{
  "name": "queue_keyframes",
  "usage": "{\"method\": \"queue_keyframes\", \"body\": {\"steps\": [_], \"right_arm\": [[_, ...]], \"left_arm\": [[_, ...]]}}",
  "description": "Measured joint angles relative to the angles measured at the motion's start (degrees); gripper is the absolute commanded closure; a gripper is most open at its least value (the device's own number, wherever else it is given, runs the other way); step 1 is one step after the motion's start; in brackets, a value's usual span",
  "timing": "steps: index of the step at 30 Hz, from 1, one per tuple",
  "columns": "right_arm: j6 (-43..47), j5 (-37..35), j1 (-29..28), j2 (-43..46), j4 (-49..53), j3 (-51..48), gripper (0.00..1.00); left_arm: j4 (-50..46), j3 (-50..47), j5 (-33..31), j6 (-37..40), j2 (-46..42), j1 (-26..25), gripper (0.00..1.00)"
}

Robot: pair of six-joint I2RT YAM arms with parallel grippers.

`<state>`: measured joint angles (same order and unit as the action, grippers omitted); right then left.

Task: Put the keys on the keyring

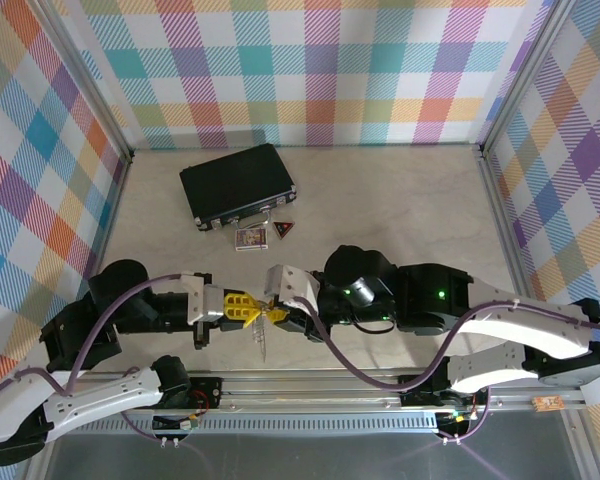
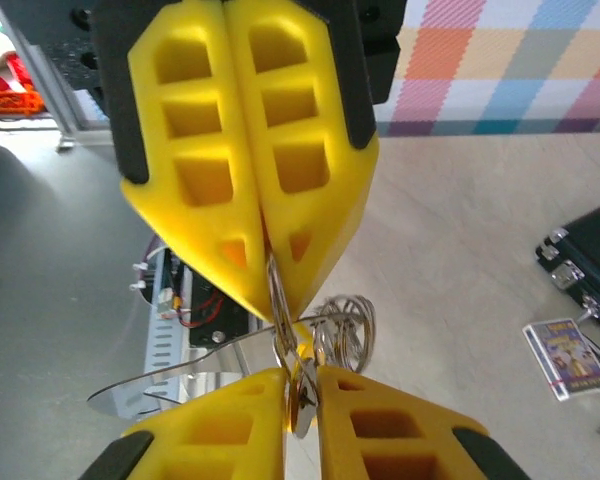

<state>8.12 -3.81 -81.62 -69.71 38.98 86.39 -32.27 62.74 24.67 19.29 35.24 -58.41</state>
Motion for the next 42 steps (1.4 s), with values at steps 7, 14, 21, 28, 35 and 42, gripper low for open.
{"method": "queue_keyframes", "body": {"steps": [7, 14, 21, 28, 35, 42], "right_arm": [[-0.2, 1.7, 0.0, 0.8, -1.9, -0.6, 0.91], [-0.4, 2.9, 0.0, 2.2, -3.0, -1.7, 0.93], [-0.5, 3.7, 0.0, 2.4, -3.8, -2.3, 1.0], [-0.4, 4.5, 0.0, 2.7, -4.7, -2.8, 1.0], [-0.4, 5.9, 0.0, 3.7, -5.8, -4.5, 0.97], [-0.3, 6.5, 0.0, 4.6, -7.9, -5.7, 0.88]], "left_arm": [[6.6, -3.4, 3.3, -3.5, -1.1, 0.0, 1.0], [10.9, -5.3, 4.5, -6.0, -1.8, 0.0, 1.0], [12.0, -5.6, 5.4, -6.9, -1.8, 0.0, 1.0], [14.2, -6.5, 6.4, -8.5, -2.1, 0.0, 1.0], [17.0, -8.5, 7.9, -10.5, -2.5, 0.0, 1.0], [18.7, -8.6, 8.6, -11.3, -2.5, 0.0, 1.0]]}}
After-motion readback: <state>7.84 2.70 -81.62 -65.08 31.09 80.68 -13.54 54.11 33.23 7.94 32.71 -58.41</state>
